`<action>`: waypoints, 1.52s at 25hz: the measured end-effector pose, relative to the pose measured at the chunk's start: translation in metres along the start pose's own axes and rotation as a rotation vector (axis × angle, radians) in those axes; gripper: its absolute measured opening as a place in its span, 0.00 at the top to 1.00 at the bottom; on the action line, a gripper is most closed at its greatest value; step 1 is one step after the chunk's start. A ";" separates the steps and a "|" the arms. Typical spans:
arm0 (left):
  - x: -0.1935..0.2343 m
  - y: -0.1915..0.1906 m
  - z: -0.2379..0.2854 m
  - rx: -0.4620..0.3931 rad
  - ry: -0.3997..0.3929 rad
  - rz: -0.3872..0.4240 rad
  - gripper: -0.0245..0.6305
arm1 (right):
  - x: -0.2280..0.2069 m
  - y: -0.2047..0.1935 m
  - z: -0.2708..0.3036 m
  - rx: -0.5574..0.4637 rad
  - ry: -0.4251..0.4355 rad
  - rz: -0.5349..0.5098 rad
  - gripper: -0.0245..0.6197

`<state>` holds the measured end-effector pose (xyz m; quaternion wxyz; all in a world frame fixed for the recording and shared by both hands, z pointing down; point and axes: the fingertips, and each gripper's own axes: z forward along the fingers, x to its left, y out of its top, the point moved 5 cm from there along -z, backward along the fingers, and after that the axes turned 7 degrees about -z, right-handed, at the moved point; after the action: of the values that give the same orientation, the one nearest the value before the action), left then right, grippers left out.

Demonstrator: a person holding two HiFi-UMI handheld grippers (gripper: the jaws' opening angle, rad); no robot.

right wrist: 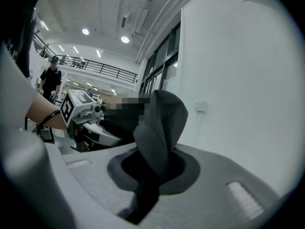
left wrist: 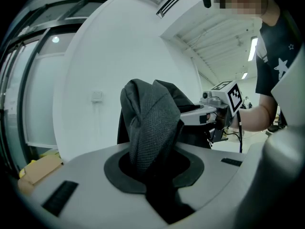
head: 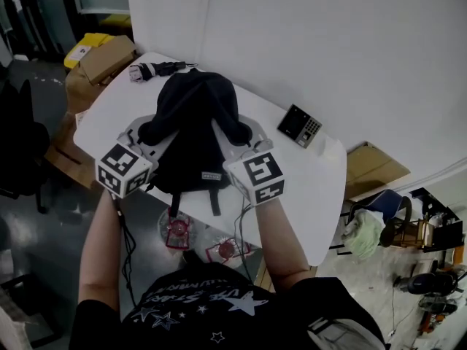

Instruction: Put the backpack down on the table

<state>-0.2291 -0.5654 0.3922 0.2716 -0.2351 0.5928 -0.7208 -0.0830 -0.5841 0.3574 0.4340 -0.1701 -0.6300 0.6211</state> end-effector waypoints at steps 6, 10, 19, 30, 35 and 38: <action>-0.004 0.001 -0.007 -0.010 0.024 0.000 0.84 | 0.002 0.003 -0.005 0.009 -0.007 0.024 0.83; 0.000 -0.001 -0.012 -0.022 0.076 -0.057 0.67 | 0.002 -0.001 -0.005 0.034 0.008 0.075 0.65; 0.008 -0.023 -0.038 0.001 0.196 -0.156 0.39 | 0.004 -0.006 -0.018 0.031 -0.077 0.093 0.42; -0.026 -0.026 -0.094 0.005 0.212 -0.185 0.40 | 0.029 0.010 -0.076 0.031 -0.165 0.112 0.42; -0.053 -0.021 -0.118 -0.015 0.193 -0.157 0.40 | 0.056 0.020 -0.100 0.008 -0.171 0.121 0.43; -0.068 -0.014 -0.131 -0.030 0.194 -0.117 0.40 | 0.070 0.022 -0.114 0.007 -0.174 0.143 0.43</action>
<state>-0.2668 -0.4226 0.3806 0.1669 -0.2022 0.6123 -0.7459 -0.0436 -0.4554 0.3432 0.3329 -0.1585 -0.6494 0.6651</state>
